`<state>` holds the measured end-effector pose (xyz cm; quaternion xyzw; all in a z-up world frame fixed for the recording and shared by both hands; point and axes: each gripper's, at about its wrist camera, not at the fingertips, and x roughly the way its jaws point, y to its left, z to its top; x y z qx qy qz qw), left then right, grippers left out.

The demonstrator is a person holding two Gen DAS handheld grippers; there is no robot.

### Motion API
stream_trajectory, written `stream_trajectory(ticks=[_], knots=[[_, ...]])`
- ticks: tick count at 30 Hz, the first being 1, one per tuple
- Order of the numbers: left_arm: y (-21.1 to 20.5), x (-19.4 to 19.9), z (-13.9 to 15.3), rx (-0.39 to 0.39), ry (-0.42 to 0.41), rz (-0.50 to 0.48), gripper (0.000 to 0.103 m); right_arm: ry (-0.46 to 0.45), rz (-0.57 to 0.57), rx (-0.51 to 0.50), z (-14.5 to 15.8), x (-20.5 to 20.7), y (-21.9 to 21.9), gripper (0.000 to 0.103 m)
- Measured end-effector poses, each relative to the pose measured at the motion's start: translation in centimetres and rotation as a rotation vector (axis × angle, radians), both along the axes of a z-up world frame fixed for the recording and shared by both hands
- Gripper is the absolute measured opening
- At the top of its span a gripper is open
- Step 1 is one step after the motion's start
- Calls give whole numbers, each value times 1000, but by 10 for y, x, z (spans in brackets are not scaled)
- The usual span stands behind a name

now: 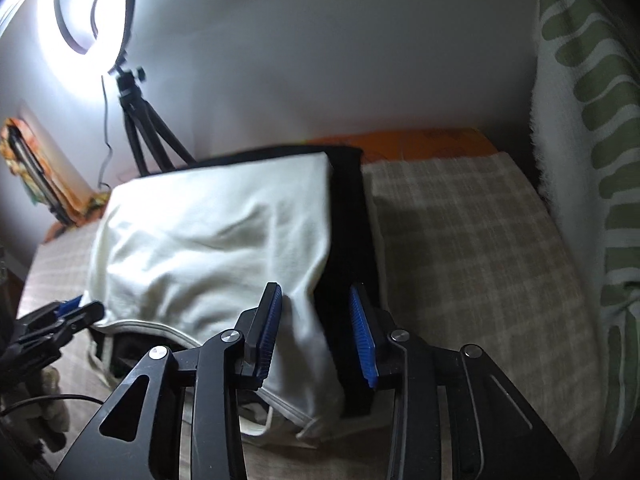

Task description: Fold small clothes

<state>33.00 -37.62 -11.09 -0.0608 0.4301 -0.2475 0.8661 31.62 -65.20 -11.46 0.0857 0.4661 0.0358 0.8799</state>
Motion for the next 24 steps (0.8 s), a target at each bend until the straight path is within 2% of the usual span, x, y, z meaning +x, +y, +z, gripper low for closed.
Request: stream_trajectory(ticks=[11,24], knots=[[20,-26,15,35,-30,7,43,-30,-34,-60,19,-29,8,39],[46,-85,52,41,-91,-26,46,-121,-69,-62,71,-91,34,39]])
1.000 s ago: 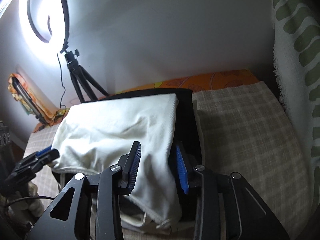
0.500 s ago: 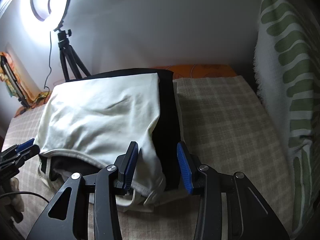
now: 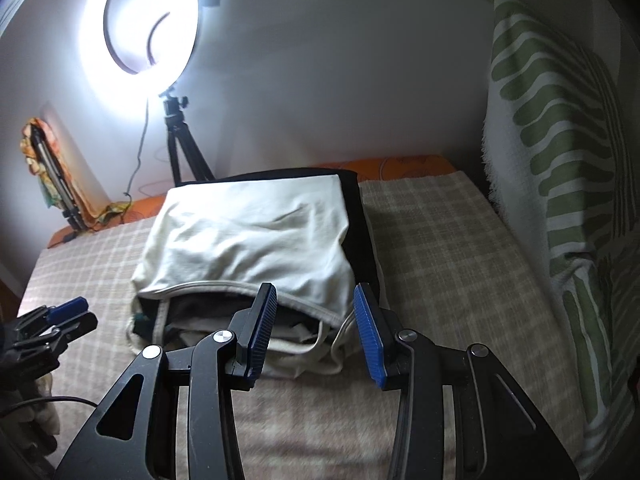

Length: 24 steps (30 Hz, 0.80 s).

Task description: Fold small clothes

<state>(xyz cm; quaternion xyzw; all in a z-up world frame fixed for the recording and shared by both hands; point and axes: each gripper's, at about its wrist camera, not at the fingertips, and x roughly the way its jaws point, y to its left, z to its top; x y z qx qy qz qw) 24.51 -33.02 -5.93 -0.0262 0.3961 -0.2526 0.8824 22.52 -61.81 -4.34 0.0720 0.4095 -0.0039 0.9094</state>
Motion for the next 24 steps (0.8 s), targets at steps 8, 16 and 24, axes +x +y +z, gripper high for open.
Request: stream_trajectory(ticks=[8,16,24], knots=[[14,-49,31,11,-87,-21,51,-60,-15,-10,39,-44,18,39],[30,-102,55,23,-198,-38,62,-121,-17,-16,58,-89,42,40],[45,-144,67,18,-281,-48,83,-171,-22,-34,64,-130,71,52]])
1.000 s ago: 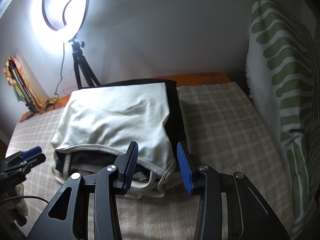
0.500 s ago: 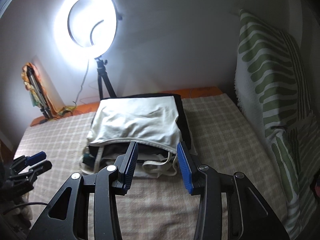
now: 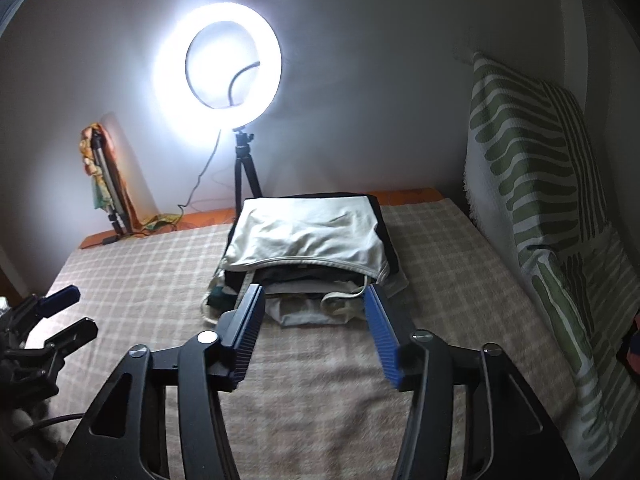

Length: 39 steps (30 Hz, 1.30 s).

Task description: Fold small clothes

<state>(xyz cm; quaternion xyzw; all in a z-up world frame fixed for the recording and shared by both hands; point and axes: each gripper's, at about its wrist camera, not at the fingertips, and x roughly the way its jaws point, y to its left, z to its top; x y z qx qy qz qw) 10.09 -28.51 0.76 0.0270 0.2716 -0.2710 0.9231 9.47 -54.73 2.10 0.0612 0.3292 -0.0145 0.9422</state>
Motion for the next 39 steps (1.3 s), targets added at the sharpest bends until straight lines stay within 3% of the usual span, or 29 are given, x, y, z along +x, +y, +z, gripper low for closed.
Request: stream_trajectory(ticks=[9,19,25,39], knots=[[18,-24,-8,21,-77,17,103,-72,-75,-11,-7,-23,23,80],[35,-28,-29,32,-73,69,103,-67,-137,30,-27,-23,25,80],[40,-19,-42,41,3,91,103,-51,-153,27,-37,-18,28,81],[47,-22,-40,42,-25,116,103,-3,-157,13,-53,-9,35,81]])
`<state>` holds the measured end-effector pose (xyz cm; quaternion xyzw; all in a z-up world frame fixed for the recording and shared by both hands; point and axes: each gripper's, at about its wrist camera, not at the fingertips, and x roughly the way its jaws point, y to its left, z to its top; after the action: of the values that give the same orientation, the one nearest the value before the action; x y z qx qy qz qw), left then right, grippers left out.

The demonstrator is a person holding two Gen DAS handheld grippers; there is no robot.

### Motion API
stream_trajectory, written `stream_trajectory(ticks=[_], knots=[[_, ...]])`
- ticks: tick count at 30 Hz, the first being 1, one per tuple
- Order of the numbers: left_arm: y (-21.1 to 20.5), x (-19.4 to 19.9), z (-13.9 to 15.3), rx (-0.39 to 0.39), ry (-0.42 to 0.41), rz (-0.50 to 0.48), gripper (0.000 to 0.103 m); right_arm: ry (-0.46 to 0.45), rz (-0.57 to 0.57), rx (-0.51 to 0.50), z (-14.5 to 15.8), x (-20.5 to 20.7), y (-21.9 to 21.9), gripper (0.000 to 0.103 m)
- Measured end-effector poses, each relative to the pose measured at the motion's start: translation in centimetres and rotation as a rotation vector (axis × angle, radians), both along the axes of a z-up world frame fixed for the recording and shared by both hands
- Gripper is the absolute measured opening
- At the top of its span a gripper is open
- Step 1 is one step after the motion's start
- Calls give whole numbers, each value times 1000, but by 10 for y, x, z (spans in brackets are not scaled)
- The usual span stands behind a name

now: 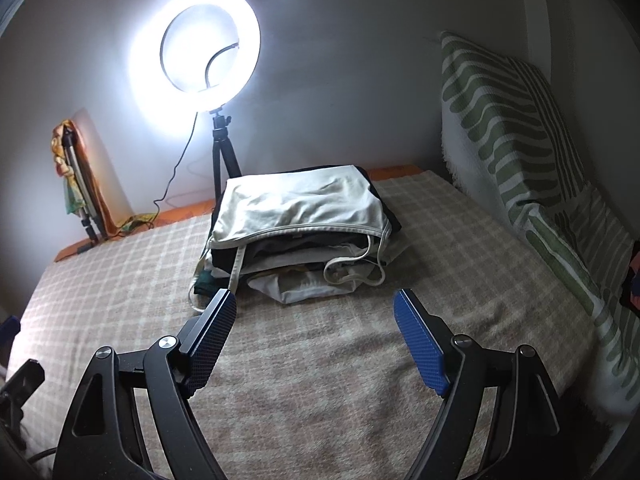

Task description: Fold small clothes

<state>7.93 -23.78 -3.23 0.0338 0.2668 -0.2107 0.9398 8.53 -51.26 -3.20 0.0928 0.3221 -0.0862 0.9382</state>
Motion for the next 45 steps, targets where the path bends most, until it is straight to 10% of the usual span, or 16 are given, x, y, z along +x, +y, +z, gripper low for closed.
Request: stream_trajectory(ticks=[45], knots=[[-2,-4,-2,26,-14,9,103,18,29,7,-5,7,-4,82]])
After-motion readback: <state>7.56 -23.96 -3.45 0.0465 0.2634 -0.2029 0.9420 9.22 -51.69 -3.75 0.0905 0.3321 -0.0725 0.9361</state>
